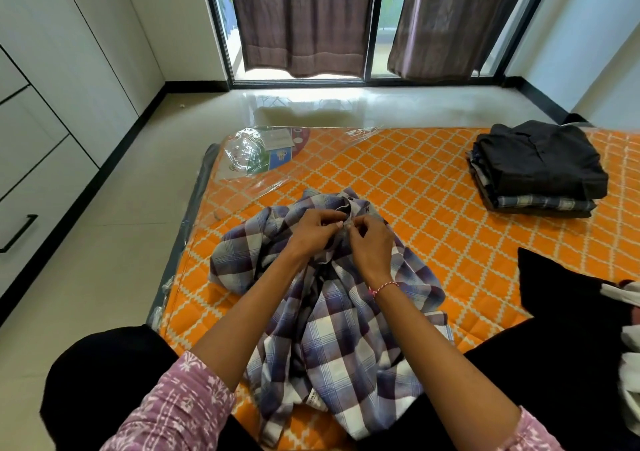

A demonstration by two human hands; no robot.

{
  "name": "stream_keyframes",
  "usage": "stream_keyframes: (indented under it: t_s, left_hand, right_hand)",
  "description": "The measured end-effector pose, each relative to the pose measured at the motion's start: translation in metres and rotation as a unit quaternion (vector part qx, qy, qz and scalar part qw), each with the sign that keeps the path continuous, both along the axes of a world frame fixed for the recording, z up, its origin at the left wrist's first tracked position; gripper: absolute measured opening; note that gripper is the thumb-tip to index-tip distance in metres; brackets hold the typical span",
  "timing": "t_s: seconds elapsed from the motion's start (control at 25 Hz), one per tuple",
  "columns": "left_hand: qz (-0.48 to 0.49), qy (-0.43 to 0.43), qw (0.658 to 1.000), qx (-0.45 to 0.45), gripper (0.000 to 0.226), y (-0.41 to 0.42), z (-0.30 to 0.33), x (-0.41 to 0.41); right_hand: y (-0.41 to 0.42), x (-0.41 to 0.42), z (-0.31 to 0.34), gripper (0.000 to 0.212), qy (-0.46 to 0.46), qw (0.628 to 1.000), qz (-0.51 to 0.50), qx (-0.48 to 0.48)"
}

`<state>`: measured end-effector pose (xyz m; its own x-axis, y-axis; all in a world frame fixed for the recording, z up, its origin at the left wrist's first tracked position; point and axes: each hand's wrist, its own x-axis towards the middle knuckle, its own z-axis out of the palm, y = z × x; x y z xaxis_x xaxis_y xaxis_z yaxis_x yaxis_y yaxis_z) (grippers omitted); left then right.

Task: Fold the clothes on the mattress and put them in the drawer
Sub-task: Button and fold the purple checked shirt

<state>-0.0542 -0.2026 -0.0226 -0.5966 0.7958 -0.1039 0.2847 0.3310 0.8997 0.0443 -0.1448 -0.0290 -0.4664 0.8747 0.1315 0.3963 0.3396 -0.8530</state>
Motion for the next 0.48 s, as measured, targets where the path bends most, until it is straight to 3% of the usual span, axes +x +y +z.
stream_keyframes:
  t_s: [0.2, 0.48]
  left_hand:
    - [0.002, -0.069, 0.996, 0.051, 0.030, -0.0063, -0.0095, 0.0008]
    - [0.015, -0.026, 0.999, 0.044, 0.029, -0.0025, -0.0086, 0.0030]
  right_hand:
    - [0.0014, -0.0008, -0.0020, 0.015, 0.003, 1.000, 0.018, -0.016]
    - [0.0021, -0.0001, -0.0087, 0.012, 0.031, 0.999, 0.014, -0.041]
